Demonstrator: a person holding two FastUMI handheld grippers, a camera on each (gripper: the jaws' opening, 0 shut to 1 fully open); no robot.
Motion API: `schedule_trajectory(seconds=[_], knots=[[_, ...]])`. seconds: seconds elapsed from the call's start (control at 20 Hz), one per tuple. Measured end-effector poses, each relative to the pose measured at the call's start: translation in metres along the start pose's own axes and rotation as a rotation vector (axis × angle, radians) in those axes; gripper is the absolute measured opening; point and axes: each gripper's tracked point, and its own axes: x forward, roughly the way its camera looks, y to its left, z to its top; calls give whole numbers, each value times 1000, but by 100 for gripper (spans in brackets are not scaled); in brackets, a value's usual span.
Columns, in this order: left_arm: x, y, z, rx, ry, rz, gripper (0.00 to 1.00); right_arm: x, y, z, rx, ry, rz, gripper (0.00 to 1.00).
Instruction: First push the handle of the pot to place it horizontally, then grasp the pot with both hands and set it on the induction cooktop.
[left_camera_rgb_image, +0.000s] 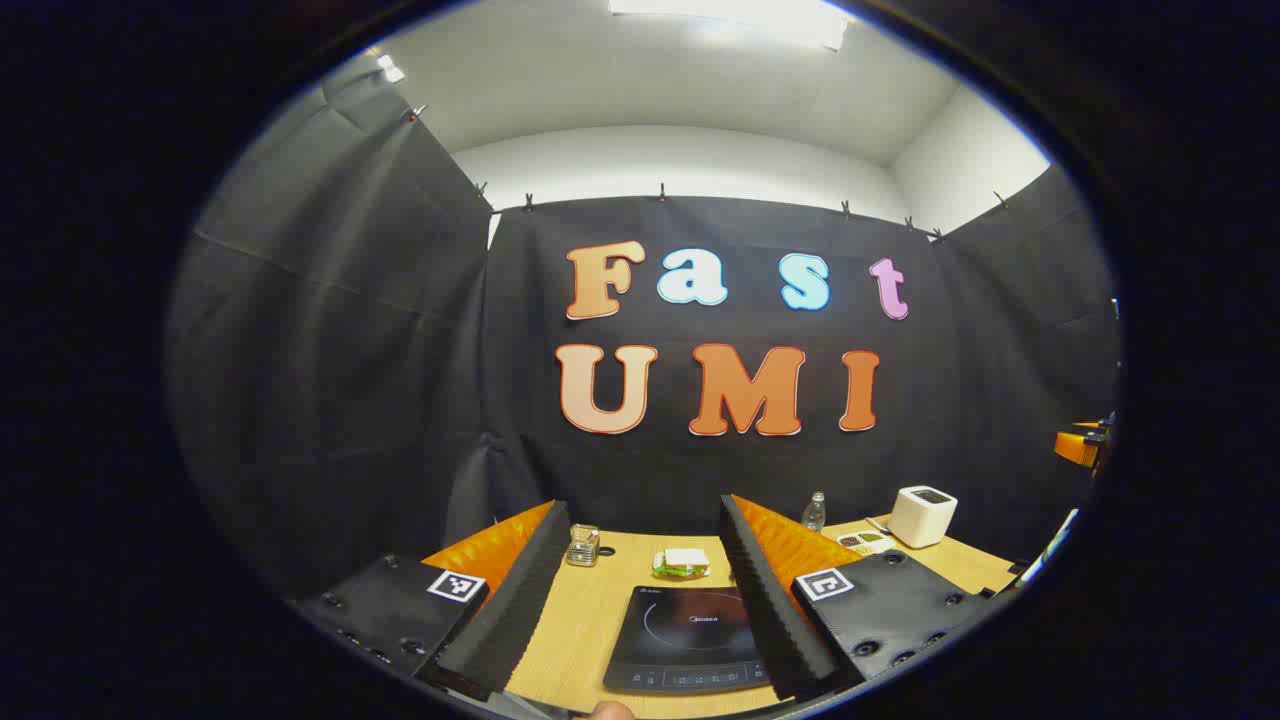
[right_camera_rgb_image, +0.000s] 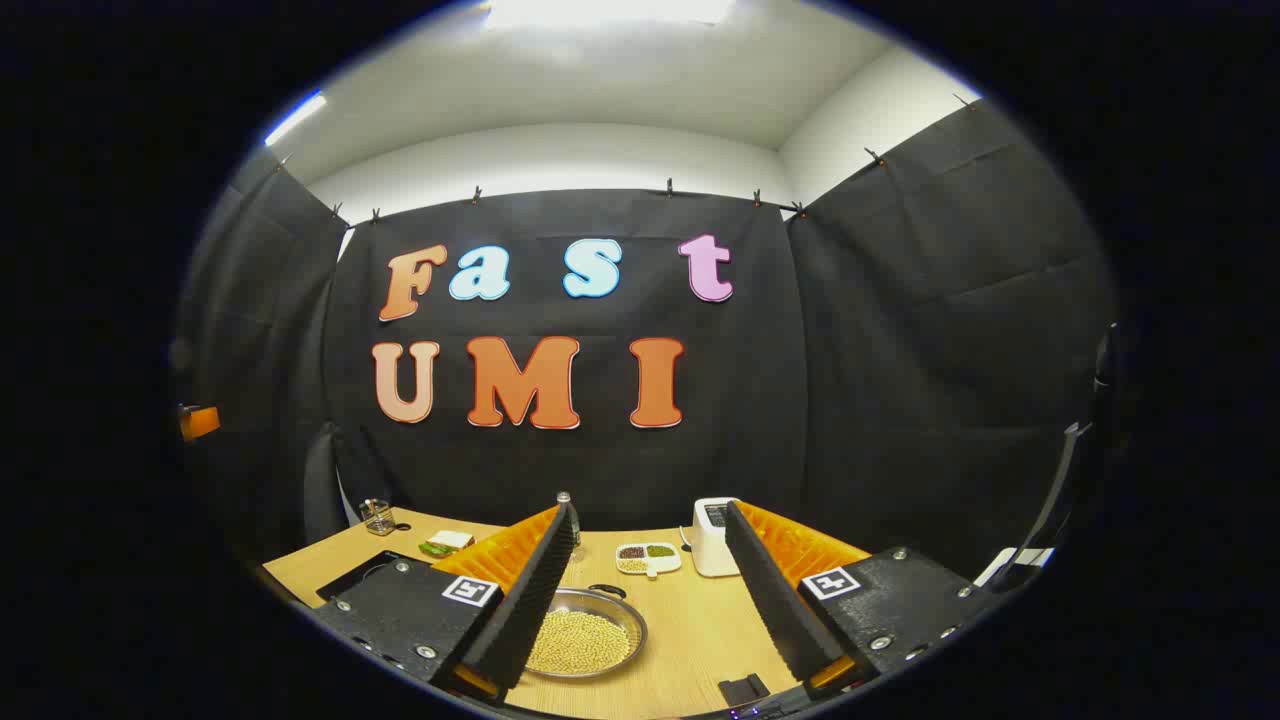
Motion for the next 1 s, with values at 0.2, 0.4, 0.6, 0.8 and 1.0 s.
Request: schedule_trajectory(seconds=[0.2,0.4,0.6,0.8,1.0], knots=[[4,9,-1,-2,10,11,98,1,-7,6,-9,1,-18,95],[2,18,-2,-1,7,30,98,-3,-6,10,-16,-6,-10,95],[-1,21,-3,4,11,30,97,-5,-2,6,-9,6,2,95],[-5,27,0,2,0,38,98,-2,0,6,-14,7,5,95],[-7,29,-3,-7,7,37,98,-4,0,5,-6,9,2,95]])
